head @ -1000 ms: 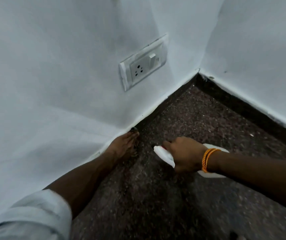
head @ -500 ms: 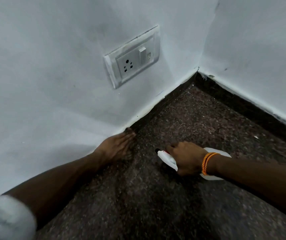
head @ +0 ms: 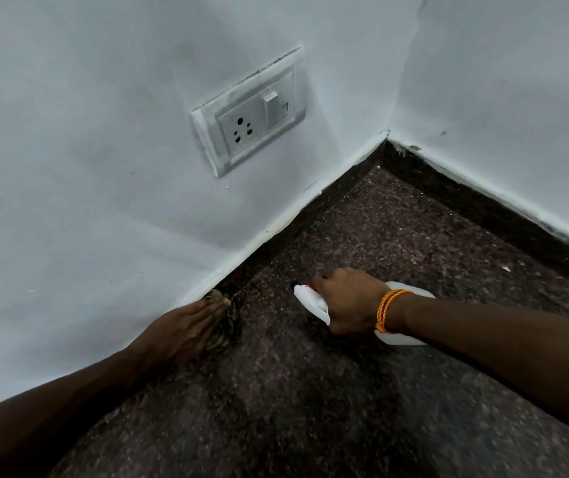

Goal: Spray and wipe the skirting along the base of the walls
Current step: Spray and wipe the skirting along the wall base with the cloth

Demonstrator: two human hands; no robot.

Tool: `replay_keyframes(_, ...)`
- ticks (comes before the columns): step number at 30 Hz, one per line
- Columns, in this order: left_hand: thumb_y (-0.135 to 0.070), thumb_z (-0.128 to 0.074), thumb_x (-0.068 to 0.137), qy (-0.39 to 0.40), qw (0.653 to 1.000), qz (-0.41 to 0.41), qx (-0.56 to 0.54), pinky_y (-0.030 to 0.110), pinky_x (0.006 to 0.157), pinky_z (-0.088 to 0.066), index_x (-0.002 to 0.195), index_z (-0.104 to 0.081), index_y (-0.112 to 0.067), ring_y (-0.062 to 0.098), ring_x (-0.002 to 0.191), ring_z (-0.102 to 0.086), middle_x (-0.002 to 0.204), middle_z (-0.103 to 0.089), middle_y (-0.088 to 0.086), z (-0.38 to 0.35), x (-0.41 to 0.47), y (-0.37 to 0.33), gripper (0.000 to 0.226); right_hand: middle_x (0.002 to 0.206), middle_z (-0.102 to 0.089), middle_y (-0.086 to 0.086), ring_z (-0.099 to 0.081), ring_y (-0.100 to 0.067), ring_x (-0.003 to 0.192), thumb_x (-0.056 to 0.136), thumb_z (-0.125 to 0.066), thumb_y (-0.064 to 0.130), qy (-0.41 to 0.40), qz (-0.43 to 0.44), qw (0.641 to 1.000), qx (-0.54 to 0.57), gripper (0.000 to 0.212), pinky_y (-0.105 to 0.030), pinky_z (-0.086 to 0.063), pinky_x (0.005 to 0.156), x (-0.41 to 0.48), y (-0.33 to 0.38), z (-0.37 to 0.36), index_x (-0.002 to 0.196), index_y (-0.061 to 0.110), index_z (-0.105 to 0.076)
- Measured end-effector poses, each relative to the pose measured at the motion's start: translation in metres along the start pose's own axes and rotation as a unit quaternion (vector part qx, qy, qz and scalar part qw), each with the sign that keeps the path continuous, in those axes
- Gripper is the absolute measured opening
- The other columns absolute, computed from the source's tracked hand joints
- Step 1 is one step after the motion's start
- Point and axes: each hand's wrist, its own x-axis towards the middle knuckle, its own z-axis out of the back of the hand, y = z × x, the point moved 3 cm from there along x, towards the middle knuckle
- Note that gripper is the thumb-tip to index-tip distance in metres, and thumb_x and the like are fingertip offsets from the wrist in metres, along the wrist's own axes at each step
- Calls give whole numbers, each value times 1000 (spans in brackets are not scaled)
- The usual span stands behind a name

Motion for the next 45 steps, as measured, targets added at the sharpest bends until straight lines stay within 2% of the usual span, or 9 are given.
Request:
replay_keyframes(6,-4,-2,100,-54,998,8,-6,48,118,-13,131,-51,12,37,130,-48,140,-47,28,1,30,7,60,113,-64,-15,-64,-34,96,77,-67,34,-22,-9,1000,-7,46,-34,-46,73,0,0,2,114,8,-58)
replay_keyframes(9,-5,-15,96,-85,996,14,-1,45,120,-11,127,-57,10,33,128,-52,136,-53,25,4,73,17,54,115,-64,-14,-64,-34,99,77,-70,35,-24,-20,1000,3,53,-31,-38,70,-1,-8,1,120,8,-55)
replay_keyframes(13,-8,-26,88,-118,992,35,-28,40,112,-33,121,-64,4,29,126,-55,130,-59,21,23,130,37,53,117,-63,-14,-63,-34,100,76,-71,36,-20,-41,999,2,61,-34,-46,75,-3,-19,2,126,10,-50)
replay_keyframes(22,-9,-37,92,-35,999,22,15,48,116,-19,128,-51,14,37,129,-49,138,-48,29,9,44,7,45,120,-62,-14,-62,-35,103,77,-70,34,-34,-47,998,19,58,-32,-40,73,-3,-33,4,126,10,-51)
replay_keyframes(30,-5,-23,91,-93,994,57,-18,46,118,-12,133,-50,11,35,134,-44,142,-46,26,15,147,37,52,110,-67,-14,-66,-35,96,77,-68,33,-41,-62,996,45,49,-34,-47,73,5,-60,6,118,8,-58)
replay_keyframes(34,-7,-31,90,-60,997,50,-3,46,117,-9,124,-60,8,34,127,-53,133,-56,24,25,196,47,47,112,-68,-16,-65,-39,98,74,-41,44,-76,-22,995,61,56,-39,-50,80,3,-84,18,117,12,-57)
replay_keyframes(39,0,-31,93,-54,997,39,28,48,111,-37,110,-70,7,35,114,-62,120,-64,24,41,229,73,42,106,-68,-14,-66,-38,93,68,-38,45,-85,22,995,48,57,-40,-51,77,-19,-128,41,110,13,-59)
replay_keyframes(41,-2,-38,92,-3,1000,22,-8,47,108,-41,114,-67,9,37,117,-60,126,-60,26,51,207,71,38,105,-68,-13,-66,-38,92,72,-42,46,-71,12,995,64,52,-40,-52,77,-37,-145,44,110,14,-59)
replay_keyframes(45,-11,-46,92,-32,999,24,-3,44,119,-16,138,-36,16,33,124,-55,134,-55,23,45,149,61,54,110,-67,-13,-65,-36,97,65,-39,44,-49,10,997,66,64,-39,-50,79,-37,-159,35,118,12,-58)
